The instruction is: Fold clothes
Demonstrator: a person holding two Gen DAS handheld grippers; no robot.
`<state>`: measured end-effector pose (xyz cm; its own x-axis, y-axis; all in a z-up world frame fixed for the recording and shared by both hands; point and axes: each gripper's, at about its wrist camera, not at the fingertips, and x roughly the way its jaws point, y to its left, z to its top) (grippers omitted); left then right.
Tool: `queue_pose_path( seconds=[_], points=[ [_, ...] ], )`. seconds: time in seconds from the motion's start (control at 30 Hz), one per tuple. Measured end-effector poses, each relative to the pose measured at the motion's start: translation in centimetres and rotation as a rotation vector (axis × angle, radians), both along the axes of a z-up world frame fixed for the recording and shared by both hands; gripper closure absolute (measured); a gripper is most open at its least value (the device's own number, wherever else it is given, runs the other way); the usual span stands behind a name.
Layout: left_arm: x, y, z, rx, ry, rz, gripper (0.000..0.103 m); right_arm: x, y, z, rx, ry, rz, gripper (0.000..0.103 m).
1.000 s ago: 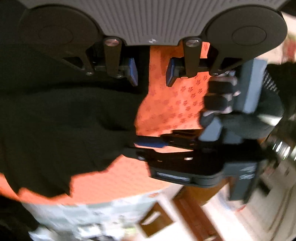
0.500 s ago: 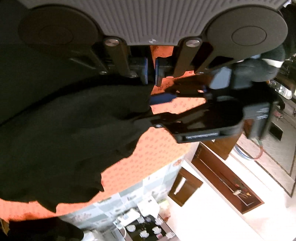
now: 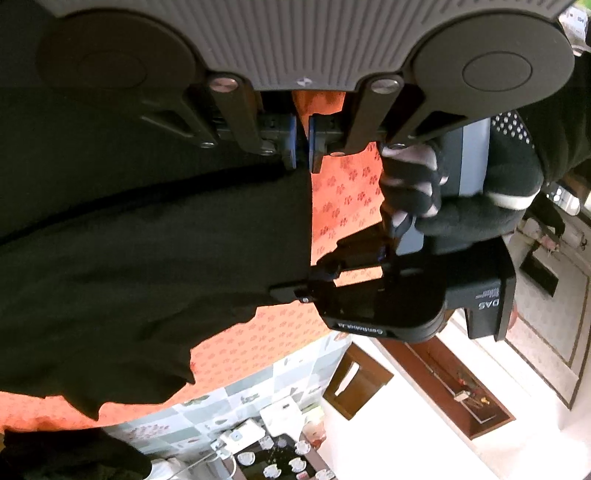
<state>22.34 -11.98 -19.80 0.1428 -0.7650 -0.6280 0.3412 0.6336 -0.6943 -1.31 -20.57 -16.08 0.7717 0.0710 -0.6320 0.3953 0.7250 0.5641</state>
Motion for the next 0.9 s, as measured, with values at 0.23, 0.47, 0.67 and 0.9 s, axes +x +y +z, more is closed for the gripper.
queue_pose_path(
  seconds=[0.23,0.47,0.67,0.9],
  points=[
    [0.8,2.1,0.5,0.022,-0.046,0.112,0.093,0.3,-0.5,-0.7,0.044,0.046,0.062,0.091],
    [0.5,4.5,3.4,0.052,-0.118,0.148,0.087,-2.7,-2.3,2.4,-0.021,0.049,0.155,0.071],
    [-3.6,4.6,6.0,0.112,-0.202,0.142,0.07,-8.7,-8.7,3.8,-0.071,0.048,0.025,0.059],
    [-10.8,5.2,7.1,0.13,-0.181,0.238,0.052,-16.6,-20.7,3.0,-0.09,0.084,-0.121,0.056]
  ],
)
